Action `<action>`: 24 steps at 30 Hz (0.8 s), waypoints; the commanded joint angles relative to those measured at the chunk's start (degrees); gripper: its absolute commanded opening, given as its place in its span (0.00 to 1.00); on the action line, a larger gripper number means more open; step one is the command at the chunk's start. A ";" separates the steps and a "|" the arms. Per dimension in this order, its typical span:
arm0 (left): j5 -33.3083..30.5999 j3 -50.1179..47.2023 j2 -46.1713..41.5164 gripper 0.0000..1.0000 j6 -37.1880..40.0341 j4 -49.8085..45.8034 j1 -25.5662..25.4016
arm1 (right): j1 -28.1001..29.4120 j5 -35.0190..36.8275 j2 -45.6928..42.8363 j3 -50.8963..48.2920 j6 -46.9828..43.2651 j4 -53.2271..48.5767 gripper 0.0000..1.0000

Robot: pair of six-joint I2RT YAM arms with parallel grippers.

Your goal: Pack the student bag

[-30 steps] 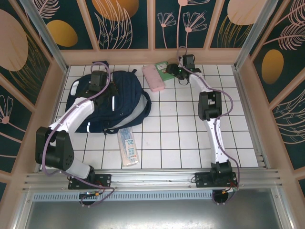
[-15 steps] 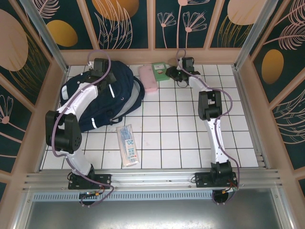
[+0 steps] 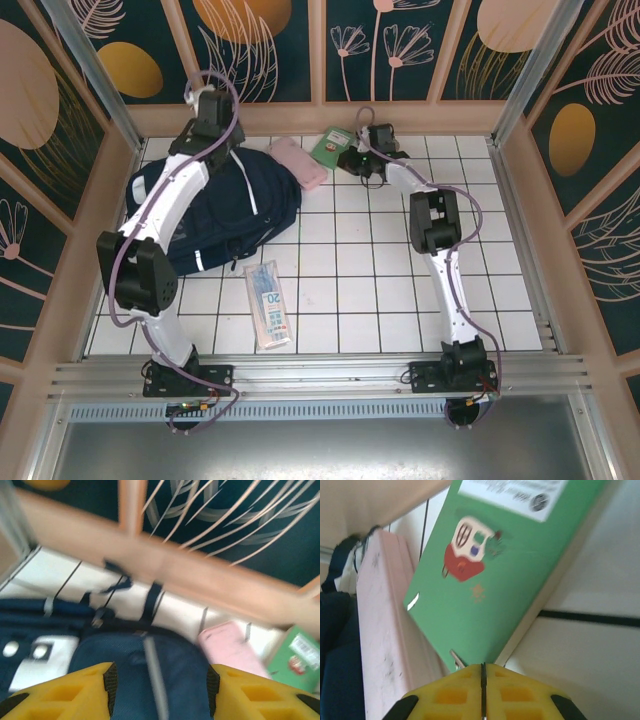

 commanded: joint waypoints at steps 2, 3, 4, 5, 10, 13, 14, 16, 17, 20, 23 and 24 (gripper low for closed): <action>4.65 8.91 7.99 0.52 3.45 -3.25 -4.00 | 3.37 4.98 -1.65 -3.80 -4.16 -12.64 0.05; 7.56 11.09 10.08 0.52 3.39 -3.08 -4.40 | 3.47 5.60 -2.15 -4.61 -4.39 -13.16 0.02; 9.76 12.93 11.87 0.52 3.57 -2.94 -4.80 | 3.50 5.88 -2.76 -5.62 -4.48 -13.36 0.01; 12.12 15.69 14.89 0.52 3.70 -3.37 -5.12 | 3.37 6.11 -3.78 -7.08 -4.41 -13.26 0.00; 23.44 28.15 28.46 0.52 2.24 -3.36 -5.58 | 2.46 4.02 -12.98 -19.89 -2.83 -7.61 0.00; 27.20 29.66 33.86 0.52 0.79 4.12 -5.57 | 2.39 2.55 -19.81 -28.67 -1.14 -1.52 0.04; 27.50 31.17 36.09 0.53 0.07 6.15 -5.57 | 2.45 2.56 -21.86 -30.87 -0.54 -0.18 0.12; 28.19 36.23 41.20 0.54 -1.69 8.09 -5.57 | 2.27 3.88 -25.15 -34.13 0.37 1.17 0.21; 28.93 39.00 43.71 0.56 -3.16 9.12 -5.57 | 2.15 4.84 -26.73 -35.78 0.90 1.70 0.26; 30.33 44.48 50.10 0.62 -6.48 13.06 -5.58 | 1.75 6.87 -30.70 -40.24 2.38 3.71 0.30; 29.63 45.72 53.43 0.64 -8.63 17.47 -5.57 | 1.29 9.38 -33.58 -44.07 3.79 5.63 0.30; 29.64 46.88 54.73 0.64 -9.16 18.01 -5.57 | 1.03 10.04 -34.20 -45.09 4.52 6.15 0.30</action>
